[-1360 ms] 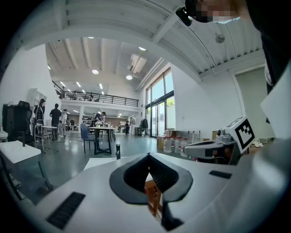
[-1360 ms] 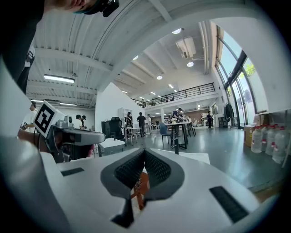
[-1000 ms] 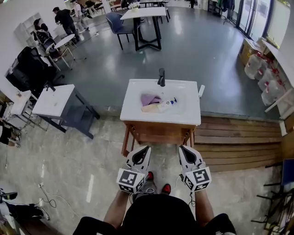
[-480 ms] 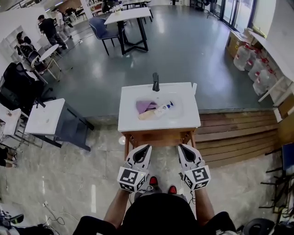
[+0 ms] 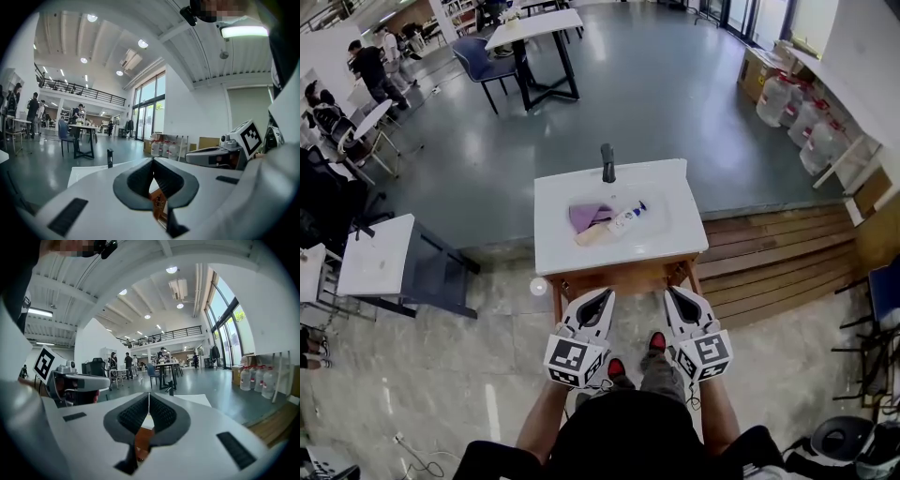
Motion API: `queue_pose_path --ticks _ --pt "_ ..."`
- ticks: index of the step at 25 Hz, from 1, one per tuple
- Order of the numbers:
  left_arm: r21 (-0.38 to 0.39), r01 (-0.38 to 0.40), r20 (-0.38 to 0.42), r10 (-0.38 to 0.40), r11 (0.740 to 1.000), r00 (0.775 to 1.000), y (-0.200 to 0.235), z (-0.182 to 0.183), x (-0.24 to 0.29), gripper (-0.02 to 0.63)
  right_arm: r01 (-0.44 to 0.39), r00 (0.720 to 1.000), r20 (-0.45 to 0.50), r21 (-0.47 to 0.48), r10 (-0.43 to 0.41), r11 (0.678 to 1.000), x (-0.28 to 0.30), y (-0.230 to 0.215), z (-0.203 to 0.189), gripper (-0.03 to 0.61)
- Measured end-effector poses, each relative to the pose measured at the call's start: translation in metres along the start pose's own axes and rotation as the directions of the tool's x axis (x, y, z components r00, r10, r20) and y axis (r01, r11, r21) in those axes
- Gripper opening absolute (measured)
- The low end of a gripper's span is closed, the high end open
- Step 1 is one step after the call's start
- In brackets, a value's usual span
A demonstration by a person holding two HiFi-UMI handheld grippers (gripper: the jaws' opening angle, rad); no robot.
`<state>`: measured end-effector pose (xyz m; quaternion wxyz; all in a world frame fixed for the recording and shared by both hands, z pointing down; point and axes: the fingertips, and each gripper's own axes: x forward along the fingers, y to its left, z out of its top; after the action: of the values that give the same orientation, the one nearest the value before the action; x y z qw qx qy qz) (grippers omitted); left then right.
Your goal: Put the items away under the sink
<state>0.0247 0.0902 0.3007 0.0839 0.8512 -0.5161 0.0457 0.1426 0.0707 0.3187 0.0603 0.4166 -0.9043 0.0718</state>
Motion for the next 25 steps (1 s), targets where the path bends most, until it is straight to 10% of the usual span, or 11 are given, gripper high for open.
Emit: queue_pose_path --ticks 25 --pt "-0.043 -0.02 -0.118 0.015 0.999 0.993 0.089 -0.019 0.207 0.008 -0.009 0.996 -0.092 0.081 0.016 0.997 0.161 -0.165 -0.016 0.031"
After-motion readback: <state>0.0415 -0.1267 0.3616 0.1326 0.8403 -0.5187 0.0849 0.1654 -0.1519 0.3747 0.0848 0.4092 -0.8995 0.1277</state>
